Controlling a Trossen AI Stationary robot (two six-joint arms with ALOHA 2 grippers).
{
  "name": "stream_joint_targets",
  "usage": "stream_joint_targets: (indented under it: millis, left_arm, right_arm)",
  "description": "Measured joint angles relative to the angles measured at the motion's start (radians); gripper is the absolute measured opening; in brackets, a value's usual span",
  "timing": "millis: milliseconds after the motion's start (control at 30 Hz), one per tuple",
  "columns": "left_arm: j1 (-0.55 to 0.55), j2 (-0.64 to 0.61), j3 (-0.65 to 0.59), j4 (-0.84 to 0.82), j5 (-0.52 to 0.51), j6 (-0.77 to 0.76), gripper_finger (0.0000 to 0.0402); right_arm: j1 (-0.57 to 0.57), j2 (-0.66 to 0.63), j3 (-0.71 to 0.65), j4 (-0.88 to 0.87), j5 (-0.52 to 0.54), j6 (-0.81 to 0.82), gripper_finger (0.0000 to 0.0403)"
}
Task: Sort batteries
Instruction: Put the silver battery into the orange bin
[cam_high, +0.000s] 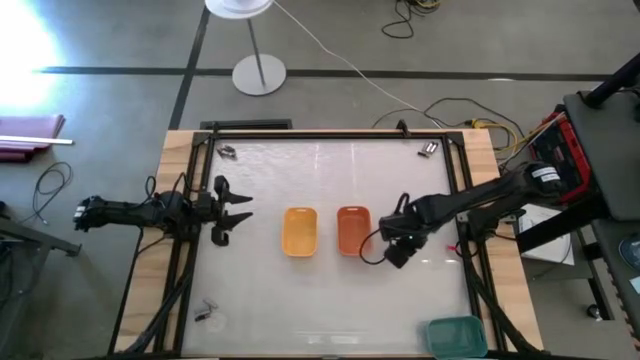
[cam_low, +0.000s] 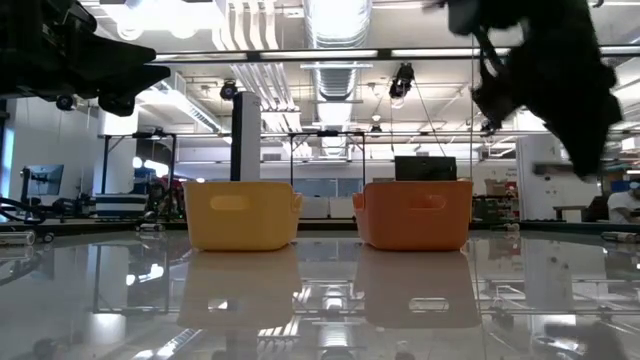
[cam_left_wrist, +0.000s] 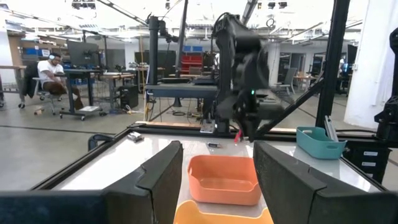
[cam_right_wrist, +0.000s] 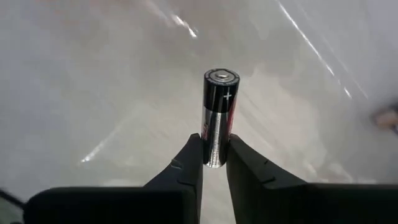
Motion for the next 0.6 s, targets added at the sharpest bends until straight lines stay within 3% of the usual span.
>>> stream_joint_targets:
  millis: [333, 600]
  left_arm:
    - [0.000, 0.000, 0.000, 0.000, 0.000, 0.000, 0.0181]
    - [0.000, 0.000, 0.000, 0.000, 0.000, 0.000, 0.0181]
  right_arm:
    - [-0.046, 0.099, 0.309, -0.001, 0.158, -0.199, 0.0038]
    - [-0.117, 0.307, 0.451, -0.002, 0.164, -0.465, 0.0038]
